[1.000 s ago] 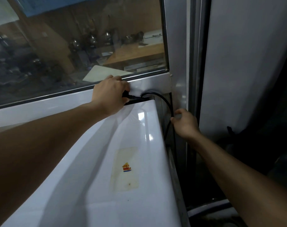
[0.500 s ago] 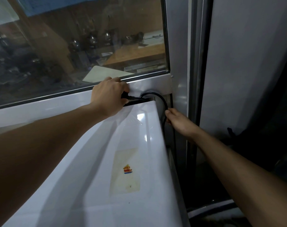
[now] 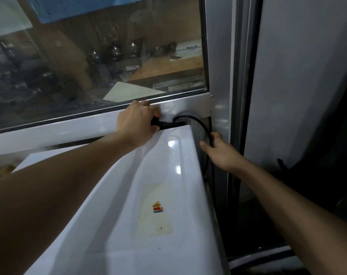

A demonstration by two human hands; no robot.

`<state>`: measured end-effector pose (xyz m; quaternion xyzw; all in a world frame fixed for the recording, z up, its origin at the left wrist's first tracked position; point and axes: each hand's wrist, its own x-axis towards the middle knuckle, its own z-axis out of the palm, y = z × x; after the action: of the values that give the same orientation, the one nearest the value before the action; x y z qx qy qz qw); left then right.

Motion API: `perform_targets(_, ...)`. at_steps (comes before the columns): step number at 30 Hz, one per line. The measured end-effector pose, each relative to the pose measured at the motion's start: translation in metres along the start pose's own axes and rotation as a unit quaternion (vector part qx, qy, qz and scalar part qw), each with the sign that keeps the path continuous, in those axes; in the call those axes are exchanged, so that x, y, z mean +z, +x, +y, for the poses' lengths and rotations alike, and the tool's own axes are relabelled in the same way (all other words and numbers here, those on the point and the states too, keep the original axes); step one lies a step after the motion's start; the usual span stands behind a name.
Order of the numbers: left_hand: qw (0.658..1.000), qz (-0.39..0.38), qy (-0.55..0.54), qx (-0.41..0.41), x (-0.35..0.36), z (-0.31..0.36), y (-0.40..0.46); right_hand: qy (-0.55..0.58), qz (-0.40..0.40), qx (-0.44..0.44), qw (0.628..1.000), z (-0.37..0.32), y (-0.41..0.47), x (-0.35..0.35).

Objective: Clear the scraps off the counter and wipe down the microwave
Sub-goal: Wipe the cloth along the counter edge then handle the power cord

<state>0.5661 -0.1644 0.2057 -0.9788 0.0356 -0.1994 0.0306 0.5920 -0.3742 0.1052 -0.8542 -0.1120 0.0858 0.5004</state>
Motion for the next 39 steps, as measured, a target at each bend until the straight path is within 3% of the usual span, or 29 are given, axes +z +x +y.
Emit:
perform_targets(9, 0.999, 0.016, -0.026, -0.012, 0.004, -0.001, -0.002, -0.076, 0.036, -0.017, 0.996, -0.008, -0.003, -0.006)
perform_targets(39, 0.999, 0.014, -0.022, -0.035, 0.001, -0.006, -0.016, -0.059, 0.069, -0.028, 0.995, -0.024, -0.016, -0.004)
